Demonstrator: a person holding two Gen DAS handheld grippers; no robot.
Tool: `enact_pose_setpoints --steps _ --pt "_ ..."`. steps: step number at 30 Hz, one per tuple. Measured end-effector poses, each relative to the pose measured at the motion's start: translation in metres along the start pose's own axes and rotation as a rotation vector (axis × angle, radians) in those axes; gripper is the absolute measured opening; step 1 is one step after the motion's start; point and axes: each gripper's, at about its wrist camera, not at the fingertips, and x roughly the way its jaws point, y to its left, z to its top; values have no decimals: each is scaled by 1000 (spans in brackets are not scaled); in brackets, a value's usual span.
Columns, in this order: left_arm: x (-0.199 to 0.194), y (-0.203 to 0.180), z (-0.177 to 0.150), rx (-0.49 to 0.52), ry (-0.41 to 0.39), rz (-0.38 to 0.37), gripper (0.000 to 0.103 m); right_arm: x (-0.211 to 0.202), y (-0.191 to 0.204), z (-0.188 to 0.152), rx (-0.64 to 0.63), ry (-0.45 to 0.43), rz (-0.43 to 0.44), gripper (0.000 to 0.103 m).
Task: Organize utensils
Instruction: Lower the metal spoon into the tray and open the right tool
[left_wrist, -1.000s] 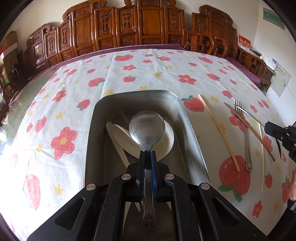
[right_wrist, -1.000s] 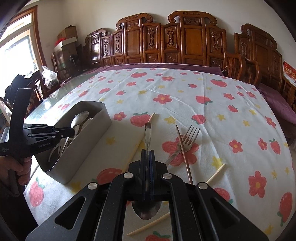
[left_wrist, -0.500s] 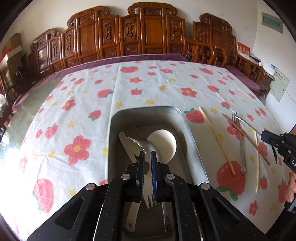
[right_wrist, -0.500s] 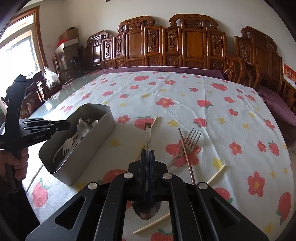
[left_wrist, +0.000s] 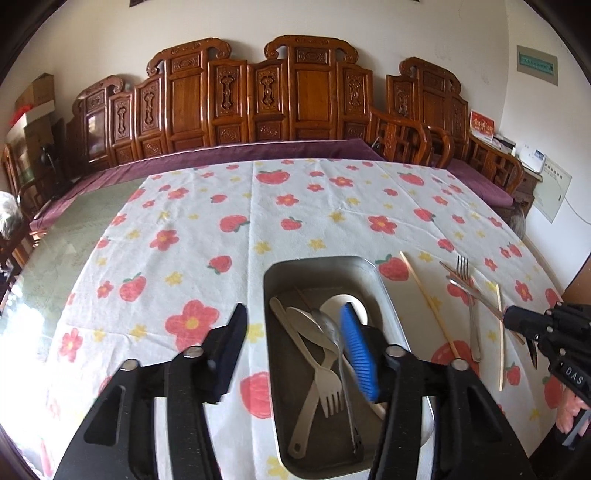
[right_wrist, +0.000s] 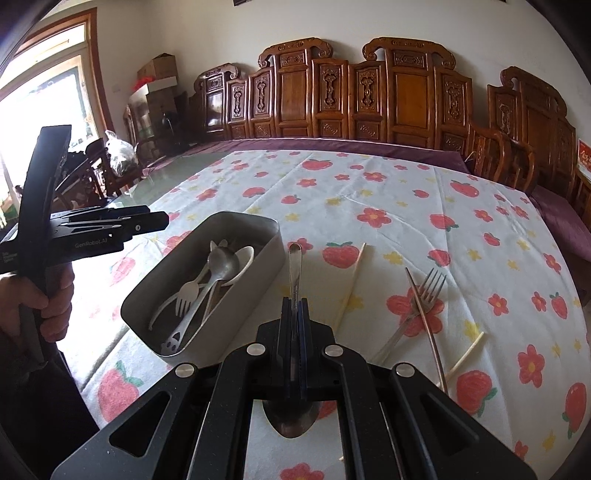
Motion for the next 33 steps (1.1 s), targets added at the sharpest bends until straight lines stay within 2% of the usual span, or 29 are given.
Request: enact_pose_setpoints --steps 1,3,5,8,18,33 --pt "-1 4 1 -5 -4 -1 69 1 4 2 -2 0 5 4" --pt "-4 10 3 -15 -10 2 72 2 13 6 -2 -1 17 4" --pt "-5 17 4 -22 -14 7 80 6 23 11 -1 -2 29 4" --pt "-7 25 6 -26 -19 14 84 13 37 19 -2 -1 45 4" --pt "-6 51 9 -57 -25 30 85 45 76 35 10 32 65 4" --pt "-2 81 9 -138 -18 61 85 113 93 33 131 127 54 4"
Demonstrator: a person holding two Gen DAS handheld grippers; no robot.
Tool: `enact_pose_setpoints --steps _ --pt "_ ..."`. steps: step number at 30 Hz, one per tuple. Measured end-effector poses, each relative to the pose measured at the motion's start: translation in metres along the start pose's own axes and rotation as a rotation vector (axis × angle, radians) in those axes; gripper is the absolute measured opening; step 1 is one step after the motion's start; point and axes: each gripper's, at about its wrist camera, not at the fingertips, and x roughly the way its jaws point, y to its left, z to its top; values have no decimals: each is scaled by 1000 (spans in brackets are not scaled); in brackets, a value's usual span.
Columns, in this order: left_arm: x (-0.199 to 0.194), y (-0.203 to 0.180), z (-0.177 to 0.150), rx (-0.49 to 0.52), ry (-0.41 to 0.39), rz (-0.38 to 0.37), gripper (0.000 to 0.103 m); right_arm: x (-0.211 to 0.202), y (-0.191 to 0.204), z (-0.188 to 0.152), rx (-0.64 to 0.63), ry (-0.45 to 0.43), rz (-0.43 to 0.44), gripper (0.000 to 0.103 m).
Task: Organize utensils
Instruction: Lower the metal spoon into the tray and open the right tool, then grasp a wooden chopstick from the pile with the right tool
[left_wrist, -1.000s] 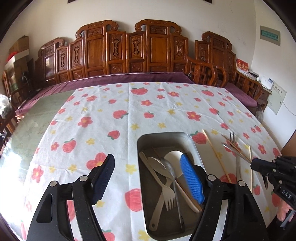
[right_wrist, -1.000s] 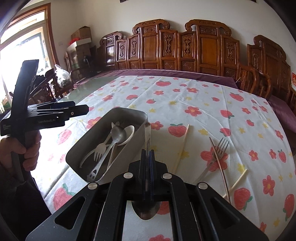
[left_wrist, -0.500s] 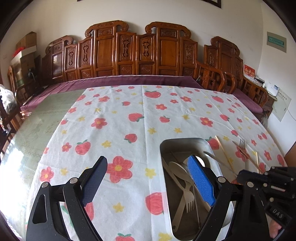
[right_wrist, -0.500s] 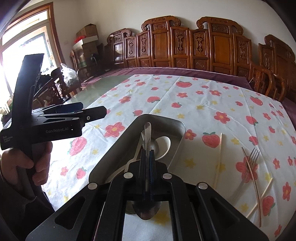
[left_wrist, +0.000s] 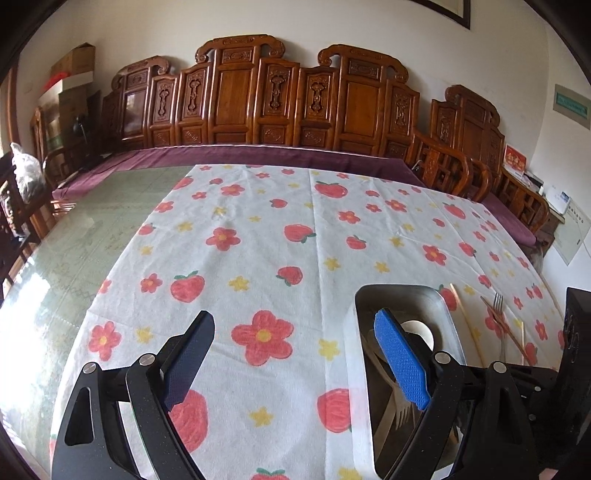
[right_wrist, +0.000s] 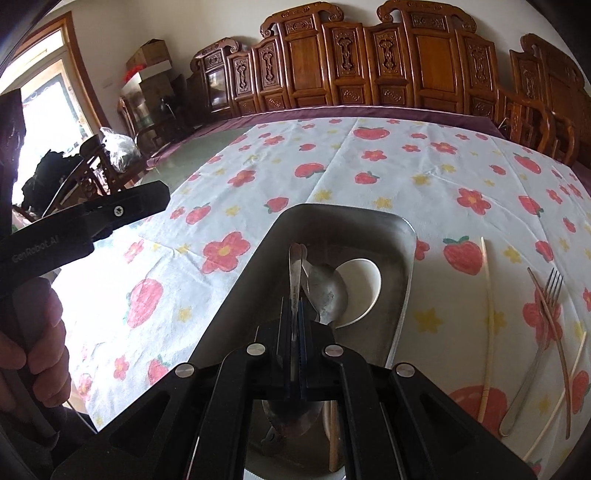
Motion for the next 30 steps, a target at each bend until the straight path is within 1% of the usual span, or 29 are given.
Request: enact_pose_setpoints --steps 4,7,11,15,21,26,30 --pt "-1 0 0 3 0 3 85 13 1 1 35 17 22 4" --pt "-1 -1 0 6 4 11 85 17 4 0 40 29 59 5" --pt "0 0 1 2 5 16 85 11 2 -1 29 15 75 6" --pt "-2 -5 0 7 2 6 85 -8 -7 -1 1 -17 73 6" --pt "-7 -27 -3 29 -4 -45 85 -58 -35 -13 -80 -64 -6 6" --pt "-8 -51 -6 67 -10 -79 85 -95 -81 -31 -101 -73 -116 6" --pt "-8 -70 -10 93 -7 -106 85 -110 -126 -42 -81 -51 -197 6"
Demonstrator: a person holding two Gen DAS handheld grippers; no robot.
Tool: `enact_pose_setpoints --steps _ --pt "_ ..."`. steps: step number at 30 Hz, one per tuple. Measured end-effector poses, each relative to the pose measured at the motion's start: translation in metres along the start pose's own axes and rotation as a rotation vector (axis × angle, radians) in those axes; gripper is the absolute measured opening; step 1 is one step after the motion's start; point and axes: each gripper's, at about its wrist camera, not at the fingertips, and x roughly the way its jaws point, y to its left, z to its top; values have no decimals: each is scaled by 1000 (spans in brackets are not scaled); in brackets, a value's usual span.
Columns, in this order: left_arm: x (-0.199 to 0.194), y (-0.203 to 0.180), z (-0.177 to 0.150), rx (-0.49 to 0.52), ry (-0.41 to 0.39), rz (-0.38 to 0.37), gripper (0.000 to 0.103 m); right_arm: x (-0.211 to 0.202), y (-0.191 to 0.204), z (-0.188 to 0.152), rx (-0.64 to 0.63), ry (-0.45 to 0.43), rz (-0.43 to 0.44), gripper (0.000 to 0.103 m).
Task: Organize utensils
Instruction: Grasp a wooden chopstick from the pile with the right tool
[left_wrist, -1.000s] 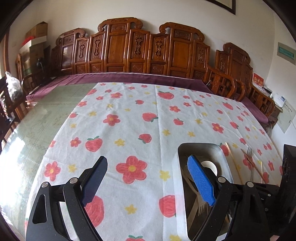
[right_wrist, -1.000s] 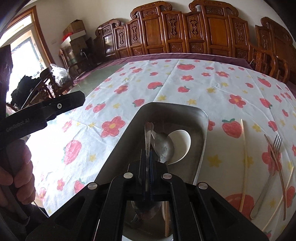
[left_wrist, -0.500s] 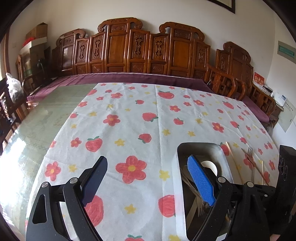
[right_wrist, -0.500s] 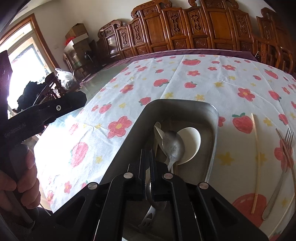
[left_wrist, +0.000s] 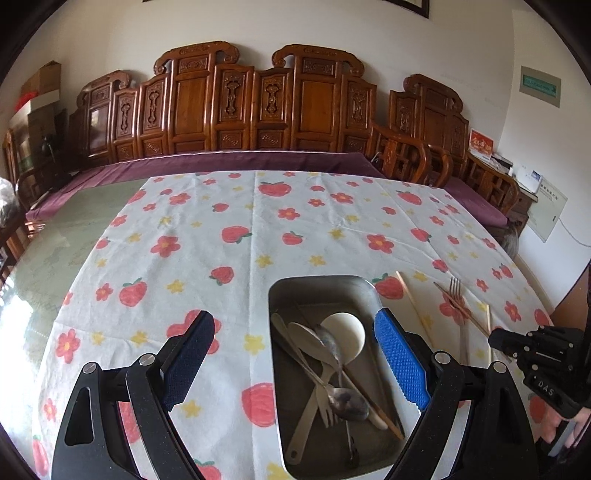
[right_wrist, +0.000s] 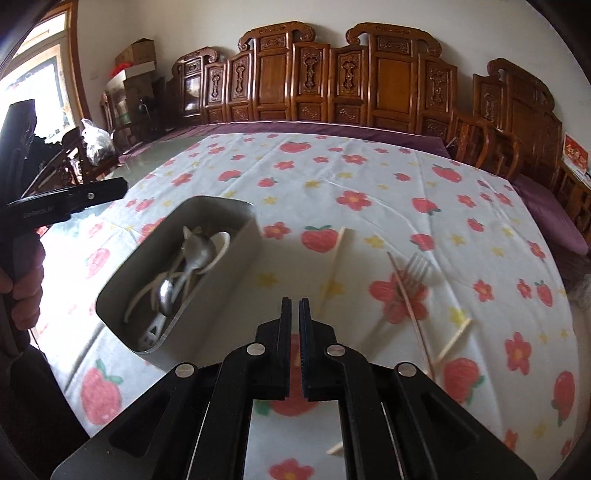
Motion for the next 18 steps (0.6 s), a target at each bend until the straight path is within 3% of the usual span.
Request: enact_pose_setpoints --steps 3,8,18 --pt "2 -12 -3 18 4 -16 85 5 -29 -10 14 21 -51 16" --pt "7 -34 -11 48 23 -40 85 25 -56 -20 25 60 -95 16" --pt "6 -84 -28 143 46 -94 85 58 -79 -29 54 91 -94 16"
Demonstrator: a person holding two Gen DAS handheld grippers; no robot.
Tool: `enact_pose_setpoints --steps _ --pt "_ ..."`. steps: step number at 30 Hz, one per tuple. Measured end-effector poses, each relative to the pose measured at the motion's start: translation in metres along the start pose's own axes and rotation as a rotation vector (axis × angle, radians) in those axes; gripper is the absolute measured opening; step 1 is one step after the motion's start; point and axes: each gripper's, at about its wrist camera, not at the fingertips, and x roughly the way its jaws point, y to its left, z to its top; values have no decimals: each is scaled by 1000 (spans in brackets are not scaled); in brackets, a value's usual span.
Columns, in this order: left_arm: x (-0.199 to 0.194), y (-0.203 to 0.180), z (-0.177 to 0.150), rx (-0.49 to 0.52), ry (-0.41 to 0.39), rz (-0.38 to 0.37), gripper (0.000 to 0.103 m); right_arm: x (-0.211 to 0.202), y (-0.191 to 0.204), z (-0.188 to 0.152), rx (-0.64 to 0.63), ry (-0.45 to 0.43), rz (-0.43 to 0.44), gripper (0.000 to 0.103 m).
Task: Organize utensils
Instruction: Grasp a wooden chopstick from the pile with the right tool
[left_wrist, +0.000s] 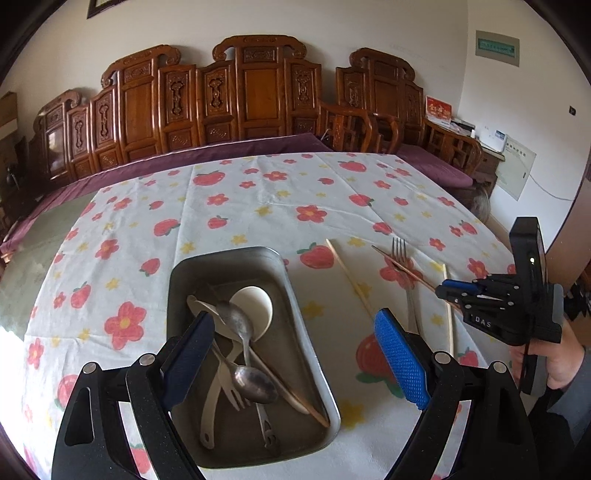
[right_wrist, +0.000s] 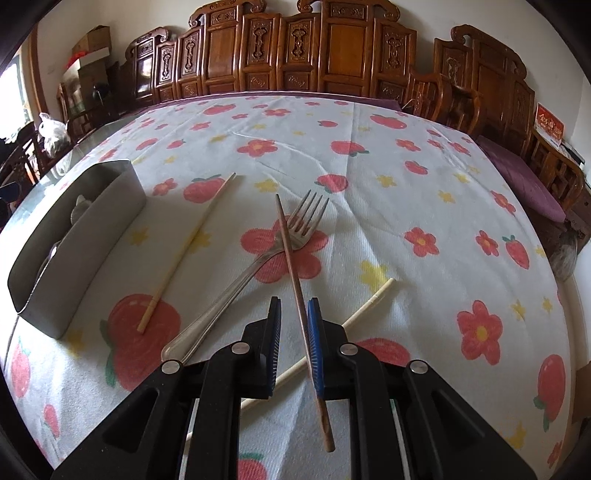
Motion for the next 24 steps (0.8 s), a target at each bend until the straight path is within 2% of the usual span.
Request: enact_pose_setpoints --steps 8,10,13,19,24 --pt "5 -23 -5 41 13 -16 85 8 3 -2 -17 25 16 16" --pt "7 -26 -7 50 18 -12 85 9 4 -2 -21 26 21 7" --pt "8 -30 -9 57 18 -5 85 8 3 -2 -27 22 28 6" --pt "8 -38 -6 47 27 -23 85 -6 -3 2 -1 -42 57 6" --pt "11 -48 -3 59 33 -9 85 -17 -11 6 11 -78 70 6"
